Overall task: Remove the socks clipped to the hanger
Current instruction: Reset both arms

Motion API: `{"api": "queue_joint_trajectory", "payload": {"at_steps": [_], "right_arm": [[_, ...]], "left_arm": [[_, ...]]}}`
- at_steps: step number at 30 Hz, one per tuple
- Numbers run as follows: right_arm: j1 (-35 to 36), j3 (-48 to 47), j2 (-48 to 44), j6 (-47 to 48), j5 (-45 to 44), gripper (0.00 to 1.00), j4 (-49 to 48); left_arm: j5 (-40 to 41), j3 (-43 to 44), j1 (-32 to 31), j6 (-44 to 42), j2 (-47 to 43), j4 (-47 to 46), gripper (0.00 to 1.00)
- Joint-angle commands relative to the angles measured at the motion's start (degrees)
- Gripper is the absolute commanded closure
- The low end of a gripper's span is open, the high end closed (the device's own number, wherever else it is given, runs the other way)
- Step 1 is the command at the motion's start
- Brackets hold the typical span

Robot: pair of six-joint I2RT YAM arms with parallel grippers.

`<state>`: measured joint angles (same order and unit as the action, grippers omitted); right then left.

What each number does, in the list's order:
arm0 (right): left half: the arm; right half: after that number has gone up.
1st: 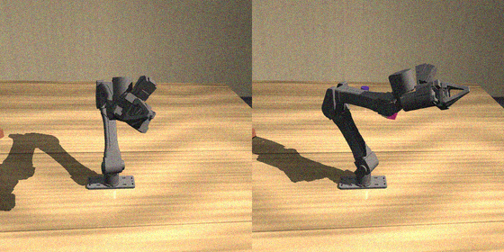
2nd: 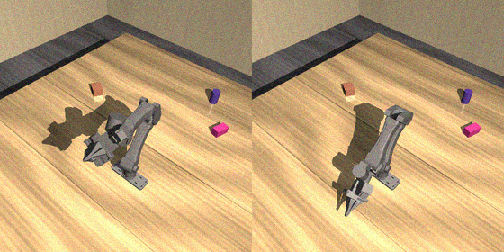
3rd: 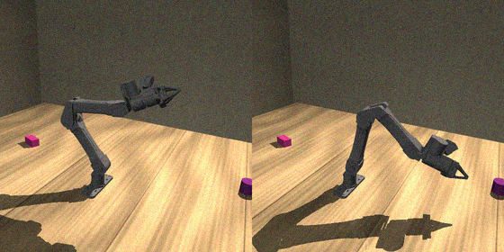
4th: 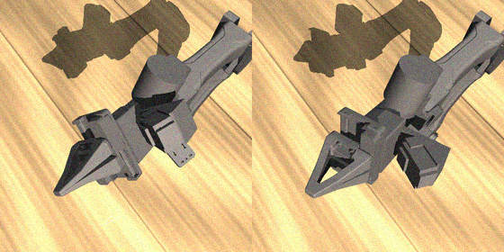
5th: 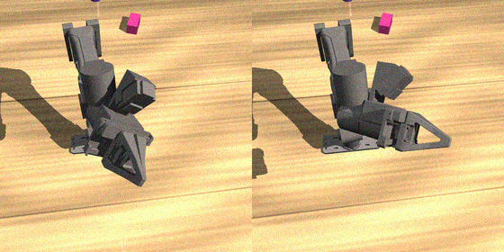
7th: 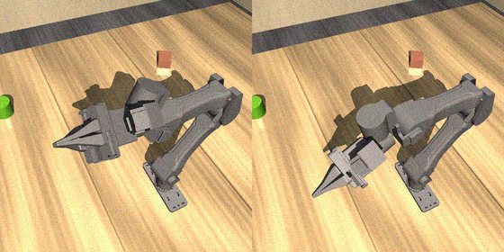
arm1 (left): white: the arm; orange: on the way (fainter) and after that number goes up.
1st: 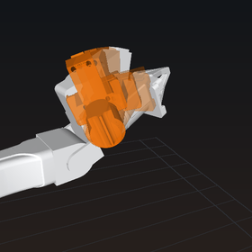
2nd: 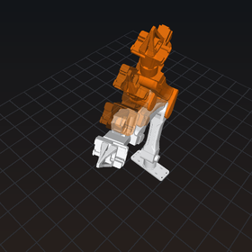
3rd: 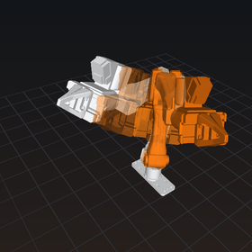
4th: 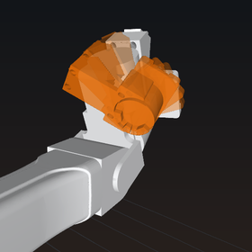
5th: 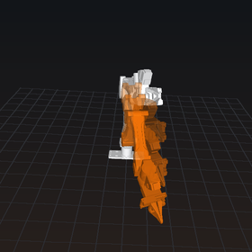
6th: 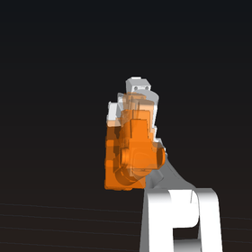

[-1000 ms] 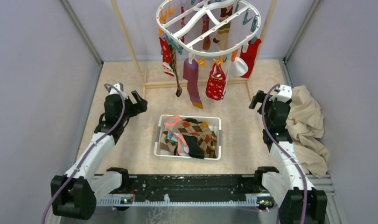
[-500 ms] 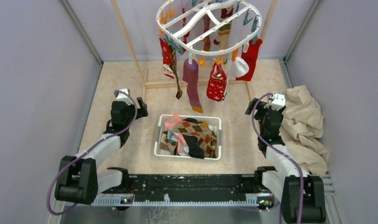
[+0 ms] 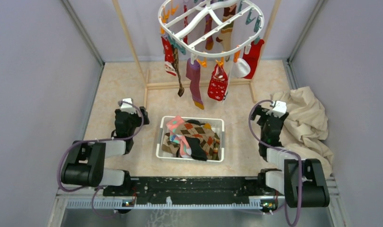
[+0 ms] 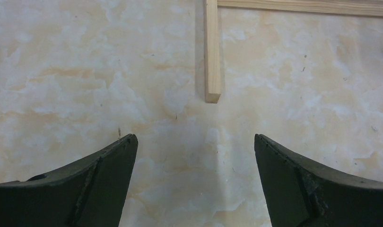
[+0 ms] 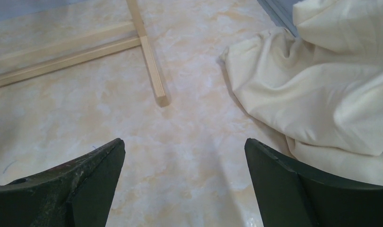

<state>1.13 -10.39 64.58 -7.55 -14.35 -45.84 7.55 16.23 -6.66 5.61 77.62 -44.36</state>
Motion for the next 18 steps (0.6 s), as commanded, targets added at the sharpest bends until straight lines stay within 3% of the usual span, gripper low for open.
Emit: {"api": "queue_joint_trajectory", "payload": {"at_steps": [1, 4, 11, 14, 16, 18], "right_arm": [[0.5, 2.4, 3.2, -0.3, -3.2, 0.01, -11.5], [0.7, 1.8, 3.9, -0.7, -3.8, 0.01, -11.0], [0.1, 2.3, 13.5, 0.8, -6.3, 0.01, -23.7], [0.0, 1.7, 13.8, 0.7, -5.0, 0.01, -22.1], [0.0, 4.0, 15.7, 1.4, -3.6, 0.01, -27.2], [0.0, 8.7, 20.1, 2.0, -4.0, 0.01, -42.0]], "left_arm": [[-1.9, -0.8, 0.7, -1.4, 1.6, -11.0, 0.01], [-4.1, 0.6, 1.8, -1.2, 2.9, -9.6, 0.01], [-8.6, 2.7, 2.9, -1.9, 4.5, -7.7, 0.01], [-9.6, 2.7, 3.0, -2.3, 4.4, -7.7, 0.01], [-8.9, 2.2, 3.0, -2.9, 4.0, -7.7, 0.01], [-6.5, 0.3, 3.0, -2.9, 2.1, -9.5, 0.01]]}}
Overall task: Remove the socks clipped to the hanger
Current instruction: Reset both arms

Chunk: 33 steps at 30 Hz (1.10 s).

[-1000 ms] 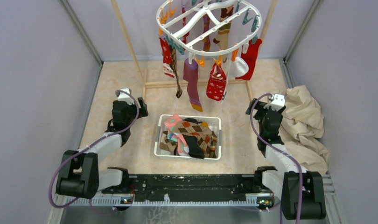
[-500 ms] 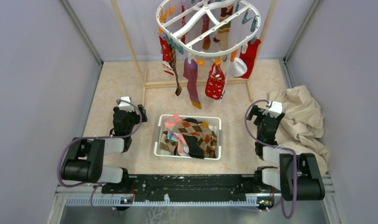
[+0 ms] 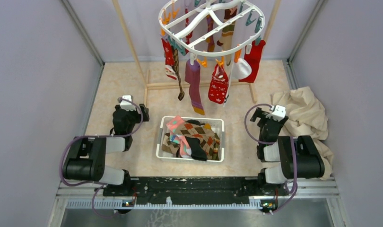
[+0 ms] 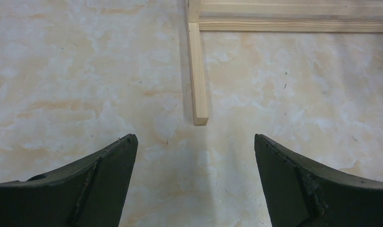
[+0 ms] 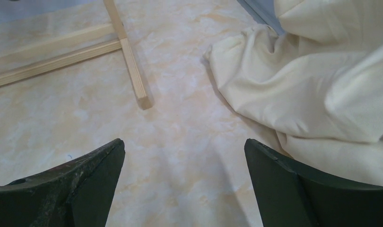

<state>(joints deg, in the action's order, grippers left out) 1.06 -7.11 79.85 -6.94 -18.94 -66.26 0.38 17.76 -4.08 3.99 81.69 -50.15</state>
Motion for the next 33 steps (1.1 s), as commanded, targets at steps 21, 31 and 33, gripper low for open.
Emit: {"api": "queue_joint_trajectory", "payload": {"at_steps": [21, 31, 33], "right_arm": [[0.1, 7.4, 4.6, 3.1, 5.3, 0.01, -24.3], [0.1, -2.5, 3.6, 9.0, 20.3, 0.01, -4.5], [0.0, -2.4, 3.4, 7.6, 16.2, 0.01, -5.4]], "left_arm": [[-8.5, -5.9, 6.7, -4.3, 7.9, -24.3, 0.01], [-11.3, -4.4, 6.7, -6.1, 8.6, -22.4, 0.01], [-11.8, -4.4, 6.6, -6.3, 8.6, -22.4, 0.01]]}}
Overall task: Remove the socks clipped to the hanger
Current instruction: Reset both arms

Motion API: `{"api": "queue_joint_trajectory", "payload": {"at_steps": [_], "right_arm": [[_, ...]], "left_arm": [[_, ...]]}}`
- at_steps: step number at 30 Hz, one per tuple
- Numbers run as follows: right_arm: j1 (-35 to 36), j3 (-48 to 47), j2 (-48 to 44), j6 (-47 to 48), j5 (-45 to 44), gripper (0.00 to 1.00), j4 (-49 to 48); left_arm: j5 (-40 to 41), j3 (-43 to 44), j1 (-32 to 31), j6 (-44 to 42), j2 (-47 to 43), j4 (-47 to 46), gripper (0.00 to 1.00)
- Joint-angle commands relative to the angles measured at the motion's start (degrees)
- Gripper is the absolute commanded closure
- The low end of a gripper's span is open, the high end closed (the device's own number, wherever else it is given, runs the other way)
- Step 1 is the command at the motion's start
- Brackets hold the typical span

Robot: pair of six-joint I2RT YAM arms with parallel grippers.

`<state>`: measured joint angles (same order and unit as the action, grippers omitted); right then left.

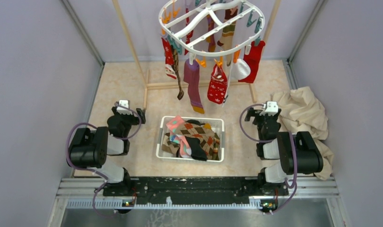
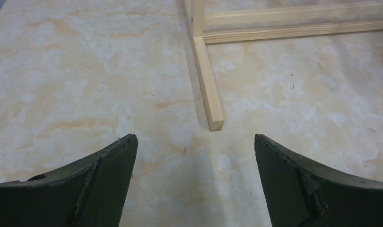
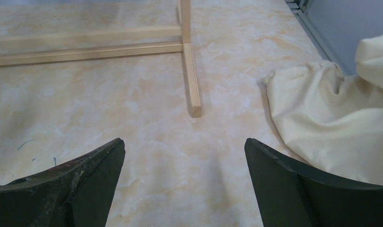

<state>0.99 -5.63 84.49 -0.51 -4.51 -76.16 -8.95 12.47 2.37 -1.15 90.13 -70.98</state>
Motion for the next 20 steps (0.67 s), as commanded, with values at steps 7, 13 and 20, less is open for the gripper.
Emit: {"api": "queue_joint_trajectory", "payload": {"at_steps": [7, 13, 20], "right_arm": [[0.1, -4.7, -1.0, 1.5, 2.7, 0.01, 5.7], [0.0, -4.9, -0.9, 1.5, 2.8, 0.01, 6.0], [0.0, -4.8, -0.9, 1.5, 2.7, 0.01, 6.0]], "left_arm": [[-0.3, 2.4, -1.3, -2.4, 0.3, 1.1, 0.01], [-0.3, 2.4, -1.4, -2.4, 0.3, 1.1, 0.01], [-0.3, 2.4, -1.5, -2.4, 0.4, 1.1, 0.01]]}}
